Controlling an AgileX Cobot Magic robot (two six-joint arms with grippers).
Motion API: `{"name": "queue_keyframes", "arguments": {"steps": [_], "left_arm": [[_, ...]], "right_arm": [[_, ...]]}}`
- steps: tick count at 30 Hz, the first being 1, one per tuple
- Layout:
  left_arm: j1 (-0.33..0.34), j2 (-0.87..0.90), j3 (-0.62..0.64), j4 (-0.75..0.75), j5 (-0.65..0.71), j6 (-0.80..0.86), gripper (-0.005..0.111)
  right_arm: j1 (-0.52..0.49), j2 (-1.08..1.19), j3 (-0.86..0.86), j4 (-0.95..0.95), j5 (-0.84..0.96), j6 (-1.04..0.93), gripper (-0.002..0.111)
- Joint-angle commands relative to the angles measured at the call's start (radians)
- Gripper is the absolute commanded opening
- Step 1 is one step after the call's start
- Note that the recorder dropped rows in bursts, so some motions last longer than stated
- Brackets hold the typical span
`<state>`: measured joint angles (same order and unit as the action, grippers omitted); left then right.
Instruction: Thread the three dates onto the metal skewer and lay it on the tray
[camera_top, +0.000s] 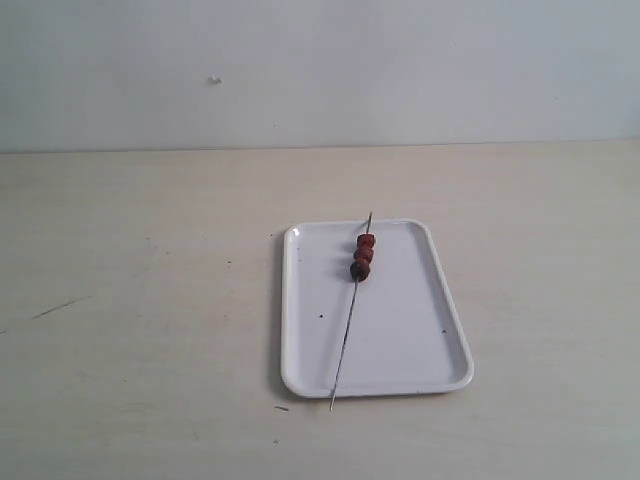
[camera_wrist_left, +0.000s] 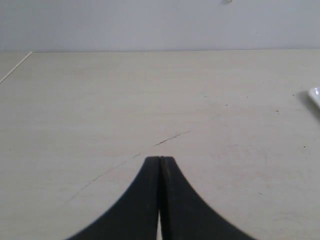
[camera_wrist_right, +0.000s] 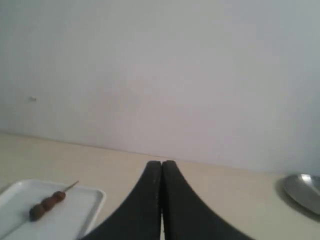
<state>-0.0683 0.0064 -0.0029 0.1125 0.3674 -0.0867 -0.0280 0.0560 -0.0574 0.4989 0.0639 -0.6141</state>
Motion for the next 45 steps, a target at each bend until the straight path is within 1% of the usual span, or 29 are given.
{"name": "queue_keyframes", "arguments": {"steps": [1,2,7,11,45], "left_arm": [[0.002,-0.006,0.003,0.004,-0.005,0.001,0.001],[0.002,-0.006,0.003,0.004,-0.005,0.001,0.001],[0.002,-0.006,0.003,0.004,-0.005,0.001,0.001],[0.002,-0.006,0.003,0.004,-0.005,0.001,0.001],[0.002,-0.006,0.003,0.004,-0.005,0.003,0.001]], "right_arm": [[-0.064,-0.019,0.057,-0.008,-0.047,-0.014,0.0],[-0.086,-0.031,0.057,-0.008,-0.007,-0.014,0.0],[-0.112,-0.035,0.057,-0.008,-0.003,-0.014,0.0],[-0.111,-0.035,0.057,-0.001,0.039,-0.012,0.0],[-0.111,-0.035,0.057,-0.002,0.039,-0.012,0.0]]}}
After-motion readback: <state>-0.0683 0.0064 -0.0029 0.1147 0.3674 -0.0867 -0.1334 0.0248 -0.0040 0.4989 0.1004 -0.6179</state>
